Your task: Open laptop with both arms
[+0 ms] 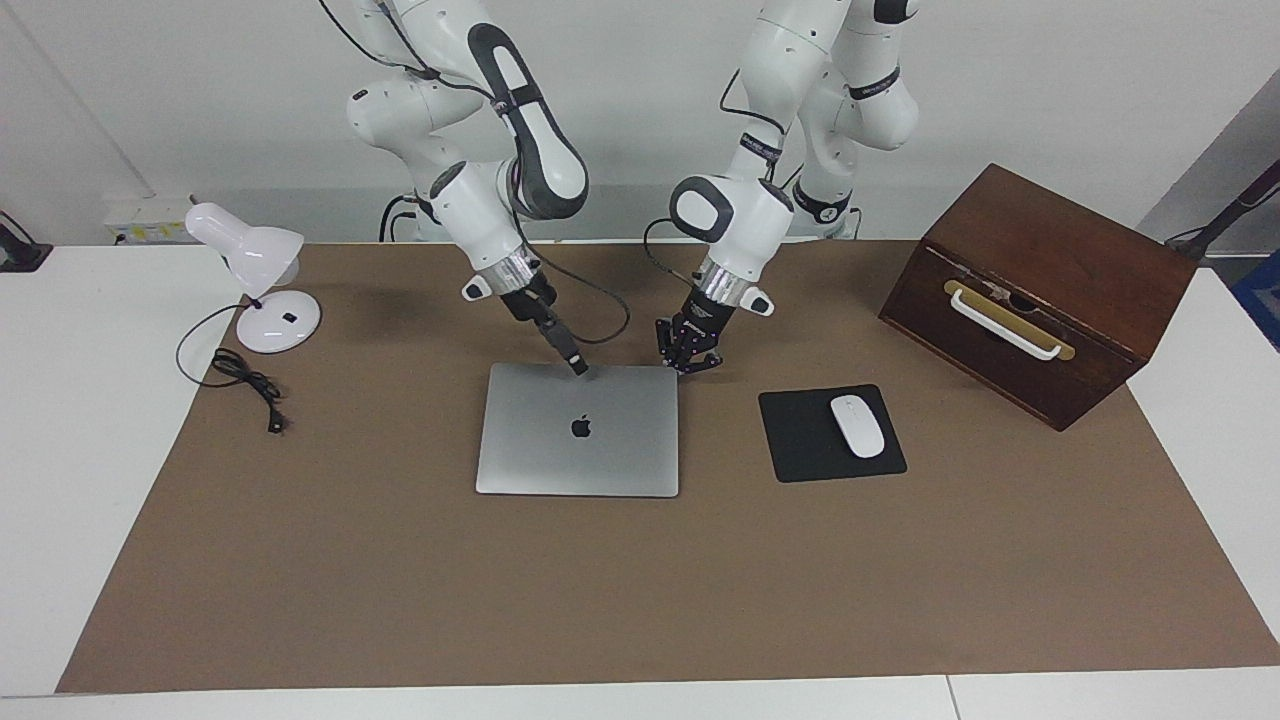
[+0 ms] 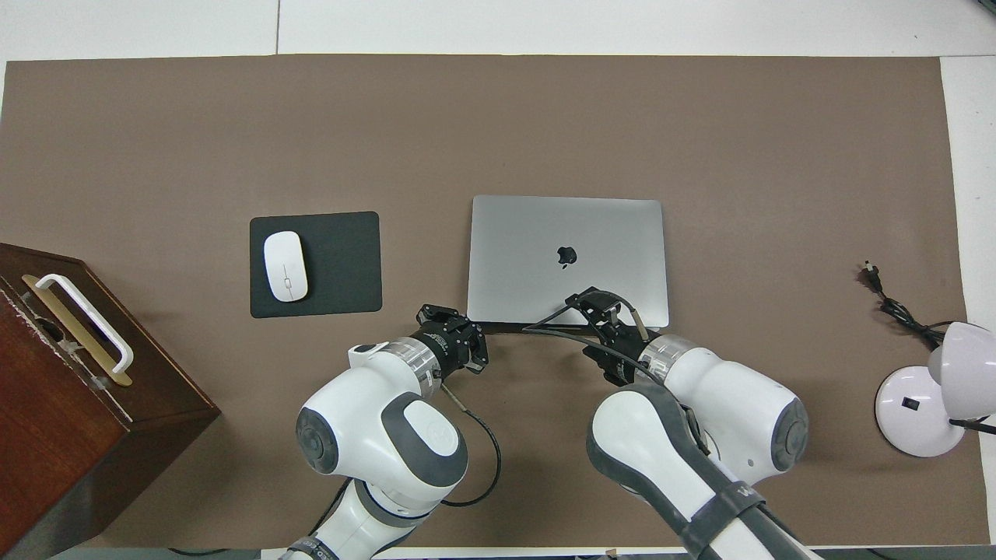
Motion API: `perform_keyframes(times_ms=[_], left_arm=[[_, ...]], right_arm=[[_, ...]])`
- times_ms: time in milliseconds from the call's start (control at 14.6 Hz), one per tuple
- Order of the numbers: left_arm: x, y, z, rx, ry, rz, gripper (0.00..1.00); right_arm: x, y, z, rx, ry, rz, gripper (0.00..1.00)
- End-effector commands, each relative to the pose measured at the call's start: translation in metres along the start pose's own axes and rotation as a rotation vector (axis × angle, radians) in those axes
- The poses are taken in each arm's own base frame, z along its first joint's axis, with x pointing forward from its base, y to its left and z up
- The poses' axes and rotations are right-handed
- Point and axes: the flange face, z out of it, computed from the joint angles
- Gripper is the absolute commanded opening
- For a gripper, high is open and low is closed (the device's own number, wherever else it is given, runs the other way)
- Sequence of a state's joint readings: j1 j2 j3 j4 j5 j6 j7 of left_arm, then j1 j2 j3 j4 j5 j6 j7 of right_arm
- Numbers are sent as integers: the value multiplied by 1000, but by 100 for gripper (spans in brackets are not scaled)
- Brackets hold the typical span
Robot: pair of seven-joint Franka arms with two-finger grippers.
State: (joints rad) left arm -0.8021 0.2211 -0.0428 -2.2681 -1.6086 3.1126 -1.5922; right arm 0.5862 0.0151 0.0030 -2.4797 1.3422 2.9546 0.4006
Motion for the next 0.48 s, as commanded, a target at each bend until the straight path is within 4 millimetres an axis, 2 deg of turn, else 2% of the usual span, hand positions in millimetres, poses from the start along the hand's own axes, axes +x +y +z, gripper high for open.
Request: perform_keyframes(times_ms=[0, 410], left_arm=[[-7, 7, 2, -17, -9, 13, 0], [-7, 7, 2, -19, -9, 11, 0]], right_arm=[[5, -5, 1, 16, -1, -20, 100], [7, -16, 1, 37, 20, -30, 100]])
